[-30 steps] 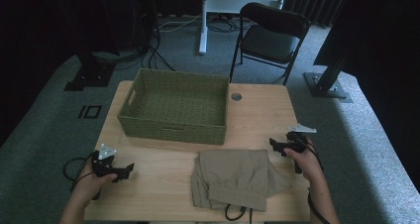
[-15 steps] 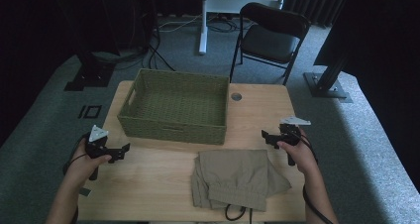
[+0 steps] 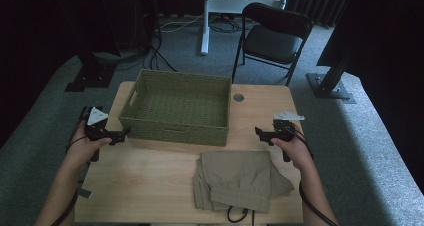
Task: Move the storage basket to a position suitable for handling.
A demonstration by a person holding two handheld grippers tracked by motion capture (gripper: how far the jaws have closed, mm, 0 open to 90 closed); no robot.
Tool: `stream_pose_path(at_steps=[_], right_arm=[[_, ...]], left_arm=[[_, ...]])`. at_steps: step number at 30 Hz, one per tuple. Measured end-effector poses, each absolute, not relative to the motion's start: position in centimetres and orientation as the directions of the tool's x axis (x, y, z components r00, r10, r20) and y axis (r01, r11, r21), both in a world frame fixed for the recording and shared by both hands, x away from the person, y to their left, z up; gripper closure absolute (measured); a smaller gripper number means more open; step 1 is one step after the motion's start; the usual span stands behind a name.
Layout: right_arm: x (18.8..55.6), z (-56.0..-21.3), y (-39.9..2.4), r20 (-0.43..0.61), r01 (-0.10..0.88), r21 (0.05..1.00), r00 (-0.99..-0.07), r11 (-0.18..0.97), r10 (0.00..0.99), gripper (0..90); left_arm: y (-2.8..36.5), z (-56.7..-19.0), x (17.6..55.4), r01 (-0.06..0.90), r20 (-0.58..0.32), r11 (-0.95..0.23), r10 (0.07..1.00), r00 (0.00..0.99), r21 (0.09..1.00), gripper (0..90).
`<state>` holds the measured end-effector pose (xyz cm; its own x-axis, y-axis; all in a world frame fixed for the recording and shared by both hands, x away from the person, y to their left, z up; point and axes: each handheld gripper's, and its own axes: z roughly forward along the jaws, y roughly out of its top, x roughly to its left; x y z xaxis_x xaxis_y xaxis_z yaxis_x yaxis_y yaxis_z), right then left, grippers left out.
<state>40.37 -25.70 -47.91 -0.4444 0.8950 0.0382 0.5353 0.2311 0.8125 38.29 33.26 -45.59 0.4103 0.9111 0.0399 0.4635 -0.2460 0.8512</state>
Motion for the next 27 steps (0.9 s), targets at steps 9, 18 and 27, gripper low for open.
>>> stream_pose_path(at_steps=[9,18,27], right_arm=[[41.3,-46.2,-23.6,0.044,0.511,0.829,-0.46,0.225,0.887,13.5],[42.4,-45.2,-19.6,0.059,0.49,0.845,-0.481,0.213,0.875,13.4],[42.8,-45.4,-16.0,0.097,0.503,0.846,-0.47,0.177,0.877,14.1]], left_arm=[[33.7,-44.8,41.0,0.452,-0.015,-0.175,0.922,0.386,0.875,3.6],[33.8,-45.3,43.3,0.45,-0.022,-0.138,0.943,0.333,0.882,16.0],[33.3,-46.7,44.1,0.501,-0.034,-0.138,0.947,0.319,0.854,25.6]])
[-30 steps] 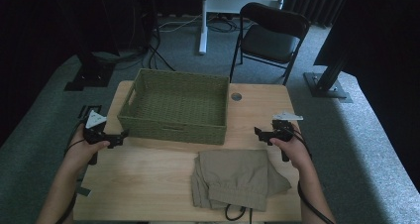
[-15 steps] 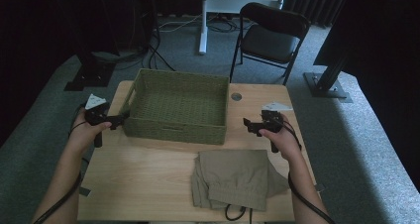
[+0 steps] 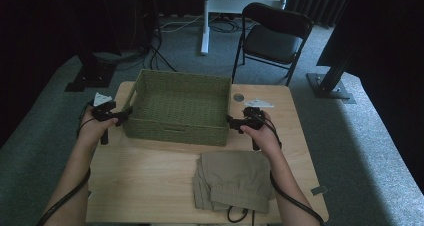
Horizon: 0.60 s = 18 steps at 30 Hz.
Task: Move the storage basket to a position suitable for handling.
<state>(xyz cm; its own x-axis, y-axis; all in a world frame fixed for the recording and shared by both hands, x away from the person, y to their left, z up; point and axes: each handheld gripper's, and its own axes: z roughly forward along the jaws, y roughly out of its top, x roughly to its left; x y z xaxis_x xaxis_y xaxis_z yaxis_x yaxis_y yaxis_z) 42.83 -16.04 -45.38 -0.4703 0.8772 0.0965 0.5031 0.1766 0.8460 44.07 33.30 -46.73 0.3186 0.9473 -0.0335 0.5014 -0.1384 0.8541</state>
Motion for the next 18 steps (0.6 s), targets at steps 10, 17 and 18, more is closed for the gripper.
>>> stream_pose_path(at_steps=[10,17,18], right_arm=[[43.1,-45.8,-14.0,0.073,0.554,0.803,-0.457,0.219,0.887,41.7],[43.0,-45.8,-13.0,0.114,0.593,0.778,-0.455,0.206,0.883,63.6],[43.0,-45.8,-12.9,0.116,0.597,0.776,-0.45,0.202,0.885,65.0]], left_arm=[[32.6,-47.4,44.4,0.503,-0.019,-0.148,0.95,0.312,0.852,47.9],[31.9,-47.5,44.1,0.53,-0.045,-0.087,0.972,0.231,0.843,73.3],[31.9,-47.5,44.0,0.529,-0.044,-0.082,0.974,0.221,0.844,74.8]])
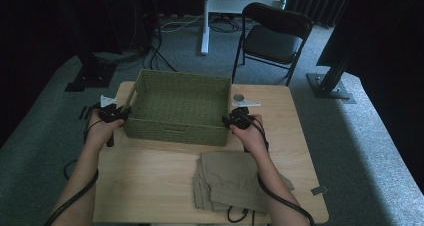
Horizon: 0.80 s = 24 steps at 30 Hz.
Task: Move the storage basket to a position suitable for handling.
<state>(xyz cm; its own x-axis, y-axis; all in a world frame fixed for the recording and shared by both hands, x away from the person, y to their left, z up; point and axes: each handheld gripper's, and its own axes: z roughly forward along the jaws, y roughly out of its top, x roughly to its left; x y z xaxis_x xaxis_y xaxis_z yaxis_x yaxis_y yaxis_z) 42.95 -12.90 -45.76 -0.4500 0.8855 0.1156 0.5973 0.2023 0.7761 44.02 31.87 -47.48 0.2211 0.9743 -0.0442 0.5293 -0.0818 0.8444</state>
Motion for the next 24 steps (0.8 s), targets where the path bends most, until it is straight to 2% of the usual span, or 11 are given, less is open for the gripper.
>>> stream_pose_path(at_steps=[3,7,12,24], right_arm=[[42.9,-45.6,-12.6,0.092,0.602,0.773,-0.422,0.203,0.902,67.7],[43.0,-45.6,-12.6,0.088,0.605,0.771,-0.407,0.197,0.909,69.2],[43.0,-45.5,-12.7,0.08,0.61,0.768,-0.39,0.193,0.917,71.4],[42.8,-45.5,-13.9,0.073,0.614,0.766,-0.378,0.191,0.923,74.7]], left_arm=[[31.7,-47.5,43.6,0.534,-0.039,-0.075,0.979,0.199,0.842,81.5],[31.6,-47.6,43.0,0.533,-0.054,-0.057,0.98,0.19,0.844,81.5],[30.8,-47.3,41.8,0.544,-0.009,-0.088,0.985,0.173,0.835,81.5],[29.2,-47.5,39.5,0.533,-0.025,-0.071,0.985,0.17,0.843,81.0]])
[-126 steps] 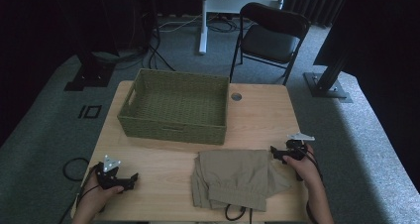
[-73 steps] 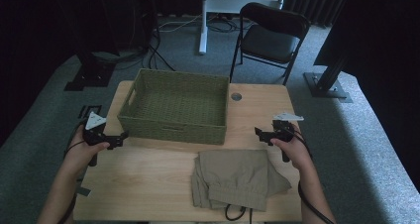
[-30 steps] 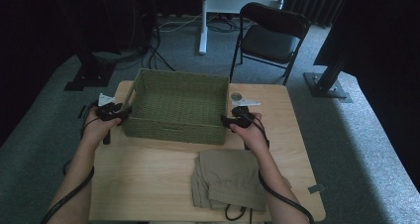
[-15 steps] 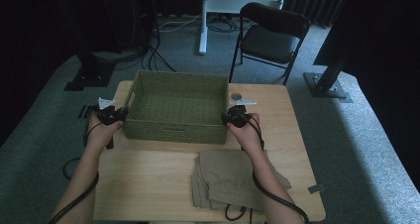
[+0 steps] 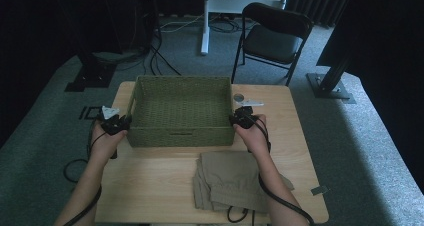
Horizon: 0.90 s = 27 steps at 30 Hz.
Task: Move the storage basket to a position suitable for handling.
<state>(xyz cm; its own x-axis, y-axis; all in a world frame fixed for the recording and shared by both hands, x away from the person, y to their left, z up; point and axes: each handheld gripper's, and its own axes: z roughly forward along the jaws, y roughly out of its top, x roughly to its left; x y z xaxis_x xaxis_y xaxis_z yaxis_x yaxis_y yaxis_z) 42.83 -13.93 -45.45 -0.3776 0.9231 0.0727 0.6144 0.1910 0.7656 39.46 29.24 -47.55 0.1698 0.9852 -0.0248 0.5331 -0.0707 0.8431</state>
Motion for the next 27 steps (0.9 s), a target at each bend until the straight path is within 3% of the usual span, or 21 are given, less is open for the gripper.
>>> stream_pose_path(at_steps=[20,23,24,27], right_arm=[[41.9,-45.5,-15.9,0.084,0.62,0.765,-0.36,0.171,0.929,75.5],[41.9,-45.4,-15.8,0.082,0.621,0.766,-0.356,0.169,0.931,73.2],[42.1,-45.0,-15.8,0.095,0.609,0.78,-0.344,0.145,0.934,66.1],[42.9,-44.3,-15.8,0.098,0.587,0.8,-0.327,0.121,0.94,60.2]], left_arm=[[28.0,-47.2,39.1,0.555,-0.054,-0.07,0.977,0.204,0.829,78.6],[28.2,-47.1,39.4,0.546,-0.058,-0.069,0.976,0.212,0.835,69.6],[28.5,-46.6,39.8,0.533,-0.076,-0.054,0.972,0.221,0.845,63.8],[28.9,-45.9,41.0,0.528,-0.102,-0.039,0.967,0.235,0.848,52.9]])
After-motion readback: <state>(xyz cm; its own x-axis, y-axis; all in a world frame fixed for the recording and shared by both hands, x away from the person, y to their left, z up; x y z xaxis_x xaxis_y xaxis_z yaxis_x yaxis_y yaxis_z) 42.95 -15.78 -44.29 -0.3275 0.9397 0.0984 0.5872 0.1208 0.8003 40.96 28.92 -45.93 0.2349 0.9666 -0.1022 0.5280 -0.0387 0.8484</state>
